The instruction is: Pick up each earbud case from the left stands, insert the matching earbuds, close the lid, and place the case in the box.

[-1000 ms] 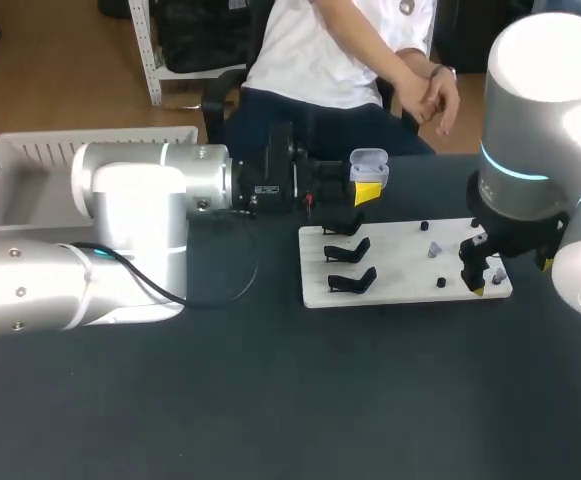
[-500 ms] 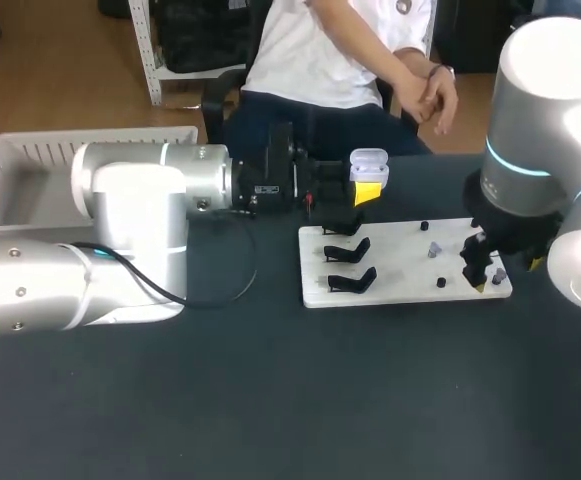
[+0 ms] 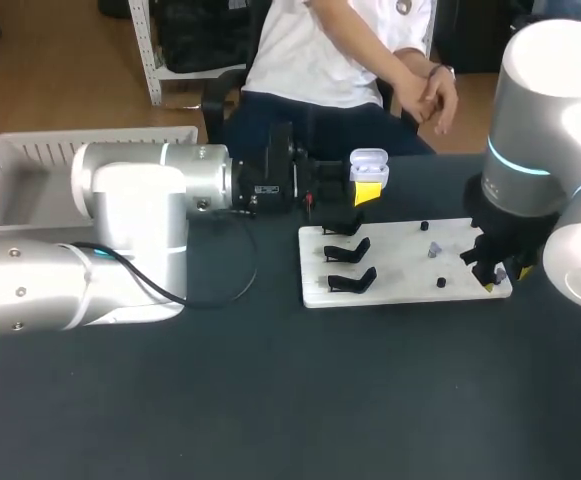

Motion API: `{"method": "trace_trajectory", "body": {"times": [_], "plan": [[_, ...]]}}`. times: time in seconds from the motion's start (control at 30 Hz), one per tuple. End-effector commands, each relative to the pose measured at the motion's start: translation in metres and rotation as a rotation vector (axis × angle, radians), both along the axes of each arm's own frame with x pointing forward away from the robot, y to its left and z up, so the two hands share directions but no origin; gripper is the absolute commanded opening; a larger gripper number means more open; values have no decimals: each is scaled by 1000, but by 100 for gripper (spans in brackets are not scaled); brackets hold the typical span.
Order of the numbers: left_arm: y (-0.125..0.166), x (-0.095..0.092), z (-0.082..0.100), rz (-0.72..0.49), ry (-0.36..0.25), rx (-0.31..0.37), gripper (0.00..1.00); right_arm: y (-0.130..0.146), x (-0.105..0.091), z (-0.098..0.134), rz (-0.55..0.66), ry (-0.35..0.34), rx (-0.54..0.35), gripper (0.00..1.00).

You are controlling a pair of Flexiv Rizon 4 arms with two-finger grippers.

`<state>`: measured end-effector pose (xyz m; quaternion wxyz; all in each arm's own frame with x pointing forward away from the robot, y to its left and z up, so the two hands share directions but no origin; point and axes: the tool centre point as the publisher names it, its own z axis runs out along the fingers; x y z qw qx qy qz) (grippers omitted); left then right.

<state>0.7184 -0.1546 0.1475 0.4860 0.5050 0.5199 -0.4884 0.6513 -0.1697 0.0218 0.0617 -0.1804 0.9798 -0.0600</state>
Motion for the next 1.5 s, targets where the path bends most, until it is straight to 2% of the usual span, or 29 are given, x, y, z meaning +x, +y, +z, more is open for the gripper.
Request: {"method": "trace_trajectory", "body": {"times": [0.03, 0.2, 0.63, 0.83, 1.1, 1.17, 1.33, 1.5], "plan": [[-1, 2, 0, -3, 1, 2, 0, -1, -3, 0, -7, -4, 0, 47], [-1, 2, 0, -3, 1, 2, 0, -1, -3, 0, -17, -6, 4, 45], [-1, 2, 0, -3, 1, 2, 0, -2, -1, 1, -28, -13, 10, 29], [-1, 2, 0, -3, 1, 2, 0, 0, 0, -1, -26, -9, 12, 26], [-1, 2, 0, -3, 1, 2, 0, 3, 1, -1, -22, -4, 9, 0], [-1, 2, 0, -3, 1, 2, 0, 3, 1, 0, -21, -2, 6, 0], [-1, 2, 0, -3, 1, 2, 0, 4, -1, 11, -39, 1, -11, 0], [-1, 2, 0, -3, 1, 2, 0, 11, -7, 39, -94, 18, 12, 0]]}}
